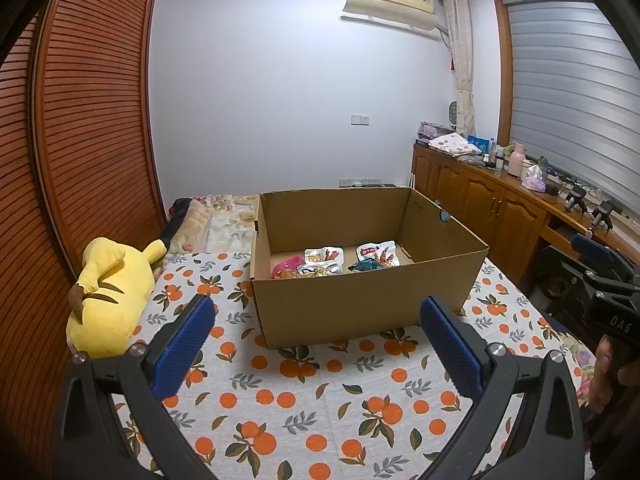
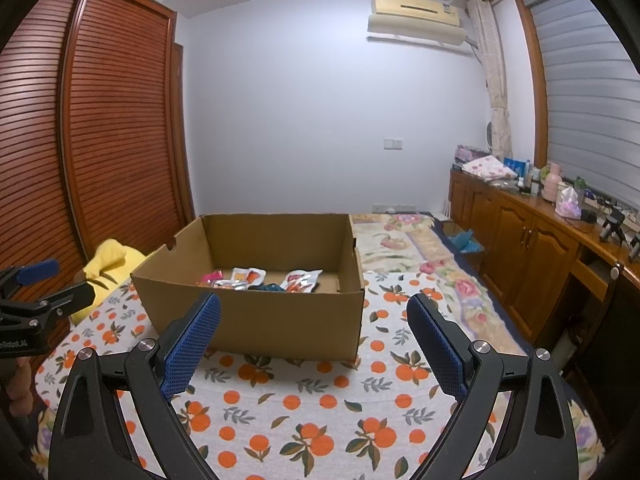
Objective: Organize snacks
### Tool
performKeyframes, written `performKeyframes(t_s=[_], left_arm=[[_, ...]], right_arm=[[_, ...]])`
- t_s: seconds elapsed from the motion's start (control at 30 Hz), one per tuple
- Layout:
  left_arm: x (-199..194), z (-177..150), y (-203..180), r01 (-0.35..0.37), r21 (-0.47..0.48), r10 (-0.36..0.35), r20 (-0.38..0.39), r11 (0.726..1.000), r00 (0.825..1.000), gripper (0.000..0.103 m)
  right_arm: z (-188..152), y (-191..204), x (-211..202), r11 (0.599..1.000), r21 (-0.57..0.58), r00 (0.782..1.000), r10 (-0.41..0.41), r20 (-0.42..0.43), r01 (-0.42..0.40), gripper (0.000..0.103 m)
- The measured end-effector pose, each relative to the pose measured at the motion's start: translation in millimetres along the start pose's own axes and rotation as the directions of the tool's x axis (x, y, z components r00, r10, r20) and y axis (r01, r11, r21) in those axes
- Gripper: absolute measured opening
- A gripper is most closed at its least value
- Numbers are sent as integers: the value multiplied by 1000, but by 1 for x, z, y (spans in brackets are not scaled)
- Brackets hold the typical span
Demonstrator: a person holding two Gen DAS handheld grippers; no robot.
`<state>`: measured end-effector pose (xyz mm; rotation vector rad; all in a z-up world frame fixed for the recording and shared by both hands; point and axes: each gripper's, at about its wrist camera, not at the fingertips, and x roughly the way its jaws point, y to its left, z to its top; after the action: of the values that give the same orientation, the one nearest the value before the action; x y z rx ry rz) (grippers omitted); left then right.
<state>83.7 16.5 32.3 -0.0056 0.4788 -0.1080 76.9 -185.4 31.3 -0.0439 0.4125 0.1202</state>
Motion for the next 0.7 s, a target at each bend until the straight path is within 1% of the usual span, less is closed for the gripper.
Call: performKeyframes(t_s=[0.7], left_arm=[[-3,1,-1,1,7,-1,5,1000,1000,103]], right_arm=[[-1,0,0,1000,2,1000,0,1,0,96]])
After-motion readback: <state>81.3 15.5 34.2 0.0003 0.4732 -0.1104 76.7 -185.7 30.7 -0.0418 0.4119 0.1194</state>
